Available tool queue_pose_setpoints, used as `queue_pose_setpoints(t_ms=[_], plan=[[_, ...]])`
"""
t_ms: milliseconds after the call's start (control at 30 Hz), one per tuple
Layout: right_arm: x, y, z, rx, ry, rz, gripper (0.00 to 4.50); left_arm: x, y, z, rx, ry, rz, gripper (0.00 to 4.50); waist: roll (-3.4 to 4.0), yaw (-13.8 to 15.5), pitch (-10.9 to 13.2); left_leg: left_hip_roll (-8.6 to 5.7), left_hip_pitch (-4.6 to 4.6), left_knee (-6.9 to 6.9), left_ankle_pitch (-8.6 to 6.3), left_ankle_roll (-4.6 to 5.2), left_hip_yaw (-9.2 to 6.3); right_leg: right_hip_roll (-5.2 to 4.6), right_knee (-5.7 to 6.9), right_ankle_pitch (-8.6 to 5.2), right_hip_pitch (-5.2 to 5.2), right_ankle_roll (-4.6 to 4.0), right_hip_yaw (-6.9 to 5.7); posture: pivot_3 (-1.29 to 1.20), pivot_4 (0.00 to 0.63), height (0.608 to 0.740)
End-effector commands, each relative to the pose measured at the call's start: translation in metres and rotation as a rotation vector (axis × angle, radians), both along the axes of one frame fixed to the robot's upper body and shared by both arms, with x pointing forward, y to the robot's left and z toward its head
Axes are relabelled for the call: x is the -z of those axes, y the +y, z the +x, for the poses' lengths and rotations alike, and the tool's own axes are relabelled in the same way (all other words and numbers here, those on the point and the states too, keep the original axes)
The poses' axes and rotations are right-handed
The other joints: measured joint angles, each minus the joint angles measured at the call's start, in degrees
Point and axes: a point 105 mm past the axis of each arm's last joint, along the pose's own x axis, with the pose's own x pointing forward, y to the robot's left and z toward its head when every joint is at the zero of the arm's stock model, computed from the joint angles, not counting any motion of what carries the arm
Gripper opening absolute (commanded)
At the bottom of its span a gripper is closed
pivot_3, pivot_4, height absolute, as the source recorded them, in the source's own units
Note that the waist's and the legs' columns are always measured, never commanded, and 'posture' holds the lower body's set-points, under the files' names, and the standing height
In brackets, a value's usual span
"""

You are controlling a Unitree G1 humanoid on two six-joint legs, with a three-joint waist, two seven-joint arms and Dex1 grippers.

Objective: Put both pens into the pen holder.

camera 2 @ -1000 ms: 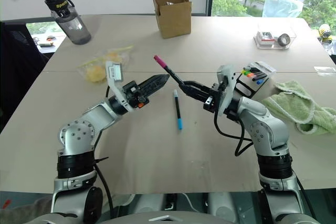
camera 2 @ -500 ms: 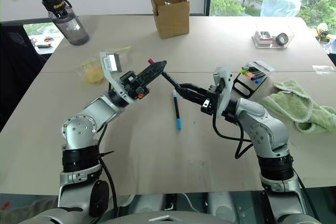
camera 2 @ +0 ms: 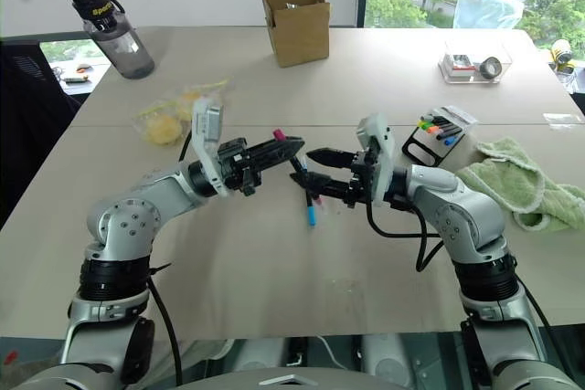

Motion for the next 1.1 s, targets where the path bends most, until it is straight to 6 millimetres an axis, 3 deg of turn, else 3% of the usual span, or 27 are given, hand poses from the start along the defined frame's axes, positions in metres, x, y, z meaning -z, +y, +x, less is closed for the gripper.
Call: queue_pose_setpoints(t_ms=[33, 200, 467, 700, 767, 933, 1000, 1067, 1100], plan=[[0.007, 0.007, -0.002, -0.060, -0.014, -0.120, 3.24, -0.006, 0.003, -0.002, 0.064, -0.119, 0.112, 0.00, 0.00, 0.0, 0.0, 0.00, 0.01, 0.00, 0.00, 0.00, 0.01, 0.00, 0.00, -0.01, 0.00, 0.00, 0.00, 0.00, 0.150, 0.736], [0.011, 0.017, -0.005, -0.136, 0.048, -0.179, 3.24, -0.010, 0.002, -0.004, 0.127, -0.183, 0.180, 0.00, -0.01, 0.0, 0.0, 0.00, -0.14, -0.01, 0.00, 0.01, 0.00, -0.02, -0.02, -0.01, -0.16, 0.00, 0.00, 0.00, 0.150, 0.736], [0.010, 0.030, 0.004, -0.098, 0.088, -0.174, 3.24, -0.004, -0.004, -0.008, 0.201, -0.218, 0.248, 0.00, -0.01, 0.0, 0.0, 0.02, -0.93, 0.09, 0.01, 0.00, -0.01, -0.06, 0.07, 0.01, -0.91, 0.02, -0.02, 0.00, 0.150, 0.736], [0.010, 0.026, 0.003, -0.098, 0.089, -0.180, 0.11, -0.001, -0.005, -0.006, 0.212, -0.227, 0.255, 0.00, -0.01, 0.0, 0.0, 0.01, -0.96, 0.09, 0.01, 0.01, 0.00, -0.08, 0.05, 0.01, -0.93, 0.02, -0.03, 0.00, 0.150, 0.736], [0.011, 0.027, 0.002, -0.098, 0.091, -0.180, 0.09, -0.002, -0.006, -0.002, 0.190, -0.225, 0.250, 0.00, -0.01, 0.0, 0.0, 0.01, -0.96, 0.09, 0.01, 0.01, -0.01, -0.06, 0.06, 0.01, -0.93, 0.02, -0.05, 0.00, 0.150, 0.736], [0.011, 0.026, 0.005, -0.067, 0.071, -0.179, 0.08, -0.019, -0.005, 0.013, 0.101, -0.247, 0.167, 2.35, -0.02, 0.1, 0.0, 0.01, -0.97, 0.11, 0.01, 0.01, -0.02, -0.04, 0.07, 0.02, -0.92, 0.02, -0.06, 0.00, 0.150, 0.736], [0.004, 0.021, 0.012, -0.029, -0.018, -0.154, 0.08, -0.019, -0.001, 0.024, 0.012, -0.272, 0.212, 3.34, -0.02, 0.0, 0.0, 0.01, -0.97, 0.12, 0.01, 0.01, -0.01, -0.04, 0.06, 0.02, -0.92, 0.03, -0.05, 0.00, 0.150, 0.736], [-0.002, 0.014, 0.020, 0.016, -0.133, -0.150, 0.08, -0.027, 0.001, 0.023, 0.007, -0.290, 0.192, 4.31, -0.02, 0.0, 0.0, 0.00, -0.97, 0.11, 0.01, 0.01, -0.01, -0.04, 0.06, 0.02, -0.93, 0.03, -0.04, 0.00, 0.150, 0.736], [-0.003, 0.012, 0.021, 0.025, -0.170, -0.151, 0.08, -0.029, 0.001, 0.021, 0.015, -0.293, 0.181, 4.45, -0.02, 0.0, 0.0, 0.01, -0.97, 0.11, 0.01, 0.01, -0.01, -0.04, 0.06, 0.02, -0.93, 0.03, -0.04, 0.00, 0.150, 0.736]])
